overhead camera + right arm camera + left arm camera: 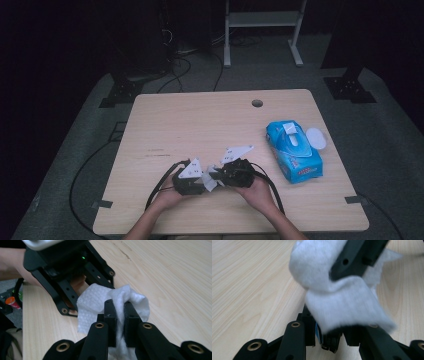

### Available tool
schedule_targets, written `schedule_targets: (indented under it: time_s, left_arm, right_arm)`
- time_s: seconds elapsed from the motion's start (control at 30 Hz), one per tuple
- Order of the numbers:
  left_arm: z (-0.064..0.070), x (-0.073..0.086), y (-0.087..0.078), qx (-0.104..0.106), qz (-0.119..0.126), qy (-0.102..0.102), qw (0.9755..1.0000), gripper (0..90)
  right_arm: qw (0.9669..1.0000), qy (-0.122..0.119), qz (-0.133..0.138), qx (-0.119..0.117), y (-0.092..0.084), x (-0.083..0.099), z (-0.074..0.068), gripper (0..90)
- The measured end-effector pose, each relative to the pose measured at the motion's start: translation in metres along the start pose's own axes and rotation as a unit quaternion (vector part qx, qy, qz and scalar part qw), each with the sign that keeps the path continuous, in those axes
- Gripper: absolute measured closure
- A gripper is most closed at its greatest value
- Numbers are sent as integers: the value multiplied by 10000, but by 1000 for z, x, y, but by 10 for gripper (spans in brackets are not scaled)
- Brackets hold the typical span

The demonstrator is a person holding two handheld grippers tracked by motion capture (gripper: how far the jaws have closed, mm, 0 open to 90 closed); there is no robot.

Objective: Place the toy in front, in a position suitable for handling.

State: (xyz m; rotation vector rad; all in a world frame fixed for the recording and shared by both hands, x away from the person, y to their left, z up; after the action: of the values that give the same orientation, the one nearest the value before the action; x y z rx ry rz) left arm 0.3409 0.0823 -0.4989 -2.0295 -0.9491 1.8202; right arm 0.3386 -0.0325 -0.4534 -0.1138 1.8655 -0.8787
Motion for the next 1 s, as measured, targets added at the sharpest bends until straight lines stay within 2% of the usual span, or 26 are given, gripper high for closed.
schedule_targets:
  time_s: [0.07,0.17,0.27,0.33,0.37,0.43,0.5,0.63,0.67,0.73,0.8,0.87,0.9,0.93,1.0]
  left_arm:
    - [-1,1,-2,-18,-23,1,10000,674]
    - [-3,2,-2,-49,-28,-15,10000,675]
    - [-3,2,-2,-64,-49,-4,10000,675]
    - [-2,1,-2,-65,-57,-12,10000,675]
    - [-2,2,-3,-60,-67,-4,10000,674]
    - [-3,3,-4,-42,-77,-5,10000,675]
    - [-4,4,-5,-66,-50,-27,10000,675]
    - [-5,3,-4,-51,-69,-14,10000,674]
    - [-5,3,-4,-50,-74,-14,10000,674]
    - [-5,3,-4,-41,-69,-34,10000,674]
    - [-5,3,-4,-48,-68,-42,10000,673]
    - [-5,4,-6,-52,-77,-42,9999,673]
    - [-5,4,-6,-56,-60,-38,10000,674]
    - [-5,4,-5,-61,-53,-39,10000,674]
    - [-5,4,-4,-76,-51,-77,9999,675]
  right_arm:
    - [9999,20,-33,139,-5,2,8,830]
    - [9985,81,-75,538,-19,9,25,831]
    - [9982,233,-27,552,-23,10,29,831]
    - [9991,172,6,394,-16,8,20,831]
    - [9993,83,-1,378,-12,8,14,830]
    - [9993,-22,0,385,-10,6,12,831]
    - [9994,125,-33,310,-12,6,17,831]
    - [9973,332,49,649,-25,10,39,833]
    - [9970,436,87,633,-26,10,40,833]
    - [9974,418,125,567,-21,9,35,833]
    - [9990,327,182,236,-8,6,21,831]
    - [9992,135,203,312,-2,3,13,832]
    - [9994,109,149,280,-2,2,13,832]
    - [9995,171,116,243,-3,2,15,832]
    - [9987,203,102,457,-9,4,24,833]
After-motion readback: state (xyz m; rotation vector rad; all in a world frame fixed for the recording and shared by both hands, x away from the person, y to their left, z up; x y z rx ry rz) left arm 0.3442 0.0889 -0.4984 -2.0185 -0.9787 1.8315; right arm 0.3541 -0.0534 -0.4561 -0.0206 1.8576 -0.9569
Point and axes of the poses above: each handheld gripper's, and its own axes: y roughly forward along the jaws, x roughly out of its underside, z roughly to its right, the point moved 6 cm from there along y, roughly forward along the jaws, and after that the axes turned 9 degrees about y, right-handed, at the moved point
